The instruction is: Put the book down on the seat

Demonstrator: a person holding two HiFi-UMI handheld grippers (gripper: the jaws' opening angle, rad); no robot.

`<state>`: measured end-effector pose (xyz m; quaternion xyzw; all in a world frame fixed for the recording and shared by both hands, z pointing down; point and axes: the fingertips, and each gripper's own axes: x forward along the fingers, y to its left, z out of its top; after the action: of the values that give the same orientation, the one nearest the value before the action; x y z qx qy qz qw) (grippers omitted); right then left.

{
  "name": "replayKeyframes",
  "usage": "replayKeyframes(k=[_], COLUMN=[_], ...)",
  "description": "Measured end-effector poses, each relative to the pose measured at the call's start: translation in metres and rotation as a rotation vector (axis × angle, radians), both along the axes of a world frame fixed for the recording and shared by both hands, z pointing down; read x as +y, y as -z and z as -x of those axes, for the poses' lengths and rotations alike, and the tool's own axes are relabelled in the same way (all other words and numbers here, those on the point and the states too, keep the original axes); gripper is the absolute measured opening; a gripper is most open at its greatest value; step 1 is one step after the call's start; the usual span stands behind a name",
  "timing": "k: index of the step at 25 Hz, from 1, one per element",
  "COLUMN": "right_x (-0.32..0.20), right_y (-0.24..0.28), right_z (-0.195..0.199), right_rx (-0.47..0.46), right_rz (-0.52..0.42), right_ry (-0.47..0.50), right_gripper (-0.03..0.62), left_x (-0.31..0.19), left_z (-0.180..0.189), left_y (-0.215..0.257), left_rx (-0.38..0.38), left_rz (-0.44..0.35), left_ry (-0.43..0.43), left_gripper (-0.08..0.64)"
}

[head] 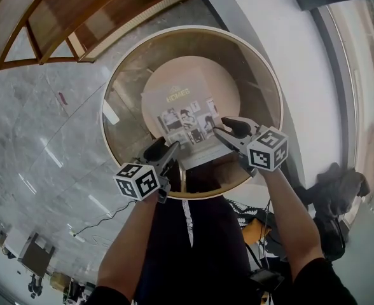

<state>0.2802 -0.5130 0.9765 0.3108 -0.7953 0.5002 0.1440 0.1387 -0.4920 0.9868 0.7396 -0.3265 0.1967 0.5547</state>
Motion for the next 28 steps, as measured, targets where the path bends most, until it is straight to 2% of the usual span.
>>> replayKeyframes(k=[6, 18, 22, 28], right_x=[0.005, 0.007, 0.002, 0.003], right_y=[-0.006, -0.005, 0.009, 0.042], right_z=[0.004, 0.006, 0.005, 0.007], right_rx=[0.030, 0.070, 0.056, 0.069], right_rz=[-0.001, 0.000, -0.044, -0.093], right_ry=[0.038, 0.004, -0.016, -0.010], right_gripper=[0.157, 0.149, 0.146, 0.143], left_x=[0.005, 0.002, 0.001, -0.003], left_z=[-0.005, -0.002, -0.002, 0.000], left_y=[-0.006, -0.006, 0.003, 0.037], left_rx=[-0.016, -0.071, -0.058, -0.077], left_rz=[0.010, -0.023, -0.039, -0.110], left_ry=[-0.003, 0.049, 0.066, 0.030], left_gripper=[0.213, 0.213, 0.213, 0.212])
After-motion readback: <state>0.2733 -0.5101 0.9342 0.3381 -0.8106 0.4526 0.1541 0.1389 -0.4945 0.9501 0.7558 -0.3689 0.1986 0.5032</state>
